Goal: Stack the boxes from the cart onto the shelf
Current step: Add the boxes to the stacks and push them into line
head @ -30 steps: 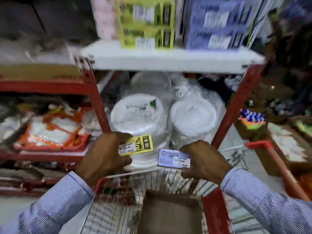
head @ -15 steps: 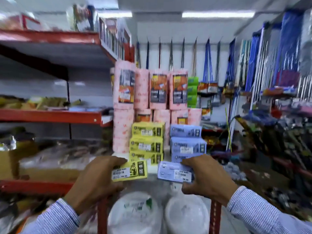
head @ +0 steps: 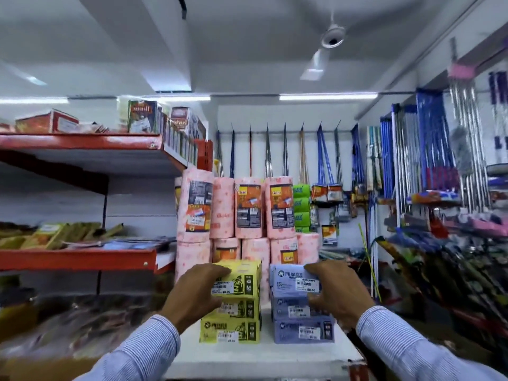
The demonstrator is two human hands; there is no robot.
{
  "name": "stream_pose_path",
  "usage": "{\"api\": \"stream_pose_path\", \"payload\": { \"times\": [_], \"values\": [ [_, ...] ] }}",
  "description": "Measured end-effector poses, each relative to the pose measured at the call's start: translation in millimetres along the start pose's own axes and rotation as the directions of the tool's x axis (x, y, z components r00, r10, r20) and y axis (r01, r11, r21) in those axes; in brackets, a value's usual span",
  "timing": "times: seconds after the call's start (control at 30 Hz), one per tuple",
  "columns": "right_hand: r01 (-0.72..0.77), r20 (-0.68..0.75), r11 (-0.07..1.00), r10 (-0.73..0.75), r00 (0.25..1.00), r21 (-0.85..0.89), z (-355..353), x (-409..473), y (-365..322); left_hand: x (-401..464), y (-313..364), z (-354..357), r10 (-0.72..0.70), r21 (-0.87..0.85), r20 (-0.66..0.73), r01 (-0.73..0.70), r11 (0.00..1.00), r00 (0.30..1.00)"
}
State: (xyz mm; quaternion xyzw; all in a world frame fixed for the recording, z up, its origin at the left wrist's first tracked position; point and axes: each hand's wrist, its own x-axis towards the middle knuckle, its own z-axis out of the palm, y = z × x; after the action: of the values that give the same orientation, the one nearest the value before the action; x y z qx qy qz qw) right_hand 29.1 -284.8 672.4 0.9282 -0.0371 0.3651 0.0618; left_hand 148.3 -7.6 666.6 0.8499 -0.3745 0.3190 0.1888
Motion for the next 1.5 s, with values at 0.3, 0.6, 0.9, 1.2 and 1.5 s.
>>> {"api": "stream_pose_path", "payload": {
  "times": [0.3, 0.6, 0.9, 1.2, 1.5],
  "values": [
    [-0.022, 0.041, 1.0, 0.022, 0.999, 0.011, 28.8, 25.3, -2.7, 25.8, -23.2, 35.6, 0.031, 0.004, -0.005, -0.031, 1.0, 1.0],
    [-0.021, 0.065, 0.999, 0.019, 0.998, 0.025, 50.7, 27.1, 6.6, 31.2, -34.3, 55.2, 0.01, -0.008, 0.022, -0.009, 1.0, 1.0],
    [-0.052, -0.061, 0.998, 0.055, 0.997, 0.047, 64.1, 12.1, -14.3, 21.5, -39.8, 63.6, 0.066, -0.101, -0.059, -0.072, 0.992, 0.996],
    [0.175, -0.317, 0.982, -0.144, 0.937, 0.07, 104.6, 1.7, -119.5, -16.8, -58.4, 103.1, 0.14, 0.233, -0.187, -0.095, 0.968, 0.972],
    [0.105, -0.277, 0.987, -0.067, 0.959, 0.125, 149.3, 38.5, -145.4, -5.3, -76.4, 126.7, 0.186, 0.148, -0.183, -0.16, 0.976, 0.965]
  ]
}}
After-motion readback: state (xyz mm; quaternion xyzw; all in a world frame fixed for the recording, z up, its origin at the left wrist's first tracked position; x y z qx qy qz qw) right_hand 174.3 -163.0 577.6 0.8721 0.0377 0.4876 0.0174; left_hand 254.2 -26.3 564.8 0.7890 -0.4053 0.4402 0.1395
